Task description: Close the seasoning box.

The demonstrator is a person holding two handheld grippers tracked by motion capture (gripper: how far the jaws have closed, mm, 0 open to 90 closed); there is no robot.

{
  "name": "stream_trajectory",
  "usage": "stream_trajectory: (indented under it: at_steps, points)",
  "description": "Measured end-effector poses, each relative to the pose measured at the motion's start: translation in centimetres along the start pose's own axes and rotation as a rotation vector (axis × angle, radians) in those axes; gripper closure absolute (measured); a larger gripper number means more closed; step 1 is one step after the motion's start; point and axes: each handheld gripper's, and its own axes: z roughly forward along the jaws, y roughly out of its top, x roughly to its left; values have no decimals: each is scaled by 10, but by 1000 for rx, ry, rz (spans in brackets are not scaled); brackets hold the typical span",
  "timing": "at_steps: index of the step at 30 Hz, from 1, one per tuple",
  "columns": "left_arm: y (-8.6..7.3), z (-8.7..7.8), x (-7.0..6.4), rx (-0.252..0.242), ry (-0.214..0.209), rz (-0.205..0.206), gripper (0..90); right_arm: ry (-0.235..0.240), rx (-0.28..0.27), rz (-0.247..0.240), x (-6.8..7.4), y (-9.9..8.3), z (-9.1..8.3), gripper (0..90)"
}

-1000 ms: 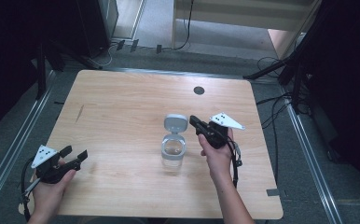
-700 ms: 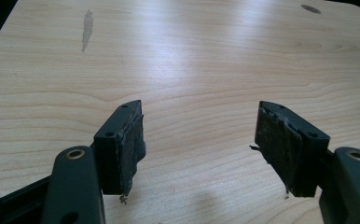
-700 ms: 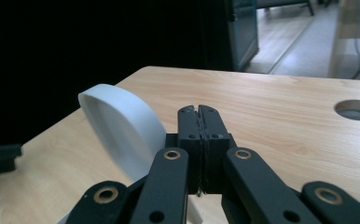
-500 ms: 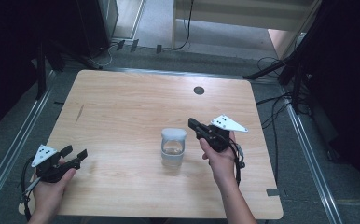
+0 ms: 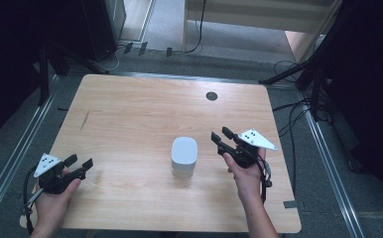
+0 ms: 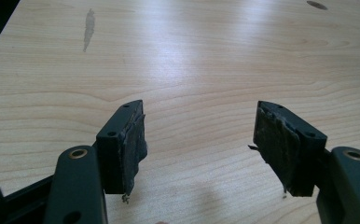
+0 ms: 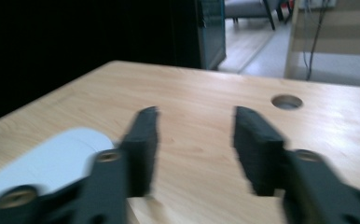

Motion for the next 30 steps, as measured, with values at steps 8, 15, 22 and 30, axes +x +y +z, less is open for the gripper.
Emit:
stream_trajectory:
  at_steps: [8, 15, 22, 30]
  points:
    - [0, 0, 0, 2, 0, -1, 342, -33, 15, 6, -17, -13, -22, 249]
    - [0, 0, 0, 3, 2, 0, 344, -85, 36, 14, -40, -37, -49, 241]
    - [0, 0, 0, 4, 6, 1, 345, -135, 72, 27, -58, -57, -69, 242]
    - [0, 0, 0, 3, 3, -1, 345, -187, 111, 40, -75, -81, -94, 243]
